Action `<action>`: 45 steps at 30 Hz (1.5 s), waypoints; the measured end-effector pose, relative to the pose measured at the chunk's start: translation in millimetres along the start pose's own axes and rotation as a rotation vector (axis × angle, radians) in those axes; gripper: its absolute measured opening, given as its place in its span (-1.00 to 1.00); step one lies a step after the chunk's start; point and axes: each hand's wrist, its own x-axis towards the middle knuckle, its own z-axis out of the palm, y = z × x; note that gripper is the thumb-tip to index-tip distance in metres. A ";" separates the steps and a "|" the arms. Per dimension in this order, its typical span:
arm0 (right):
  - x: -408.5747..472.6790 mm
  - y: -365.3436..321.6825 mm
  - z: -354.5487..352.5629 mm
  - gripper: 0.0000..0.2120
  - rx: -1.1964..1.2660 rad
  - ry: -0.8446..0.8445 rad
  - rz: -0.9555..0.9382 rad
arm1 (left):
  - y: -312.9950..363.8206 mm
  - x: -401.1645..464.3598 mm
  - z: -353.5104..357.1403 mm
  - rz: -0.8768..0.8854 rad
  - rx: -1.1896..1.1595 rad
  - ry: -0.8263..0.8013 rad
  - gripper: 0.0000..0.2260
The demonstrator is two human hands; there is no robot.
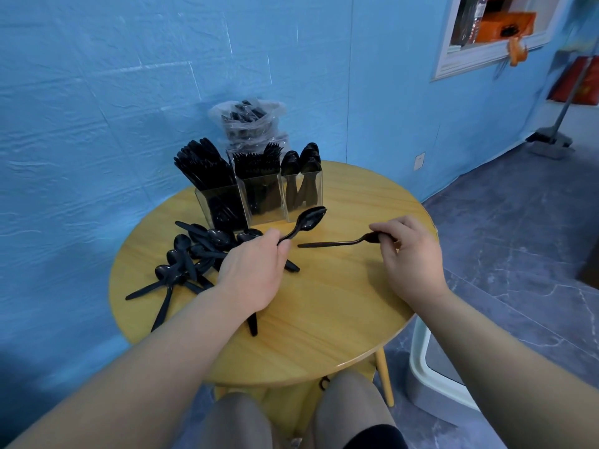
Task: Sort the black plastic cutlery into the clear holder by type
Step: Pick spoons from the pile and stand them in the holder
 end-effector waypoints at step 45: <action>48.3 -82.4 3.6 -0.76 0.460 -0.237 0.272 | 3.1 5.5 -22.8 0.152 -0.255 0.055 -0.72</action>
